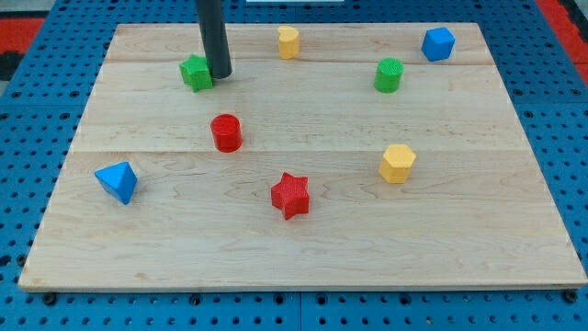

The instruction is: Place the green star vertical to the blue triangle

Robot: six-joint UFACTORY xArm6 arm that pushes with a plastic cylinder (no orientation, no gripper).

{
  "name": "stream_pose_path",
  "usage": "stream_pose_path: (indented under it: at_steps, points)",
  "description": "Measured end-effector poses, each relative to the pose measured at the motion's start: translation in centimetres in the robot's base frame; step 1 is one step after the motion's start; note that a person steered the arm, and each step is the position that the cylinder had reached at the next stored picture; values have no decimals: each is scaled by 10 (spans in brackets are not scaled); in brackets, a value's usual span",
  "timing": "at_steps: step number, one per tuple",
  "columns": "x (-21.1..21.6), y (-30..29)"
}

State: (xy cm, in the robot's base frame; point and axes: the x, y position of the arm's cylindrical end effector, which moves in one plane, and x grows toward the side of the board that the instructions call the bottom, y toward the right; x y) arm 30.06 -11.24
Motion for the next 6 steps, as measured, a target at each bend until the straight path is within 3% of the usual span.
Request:
stream_pose_path:
  at_steps: [6]
  points:
    - [0, -53]
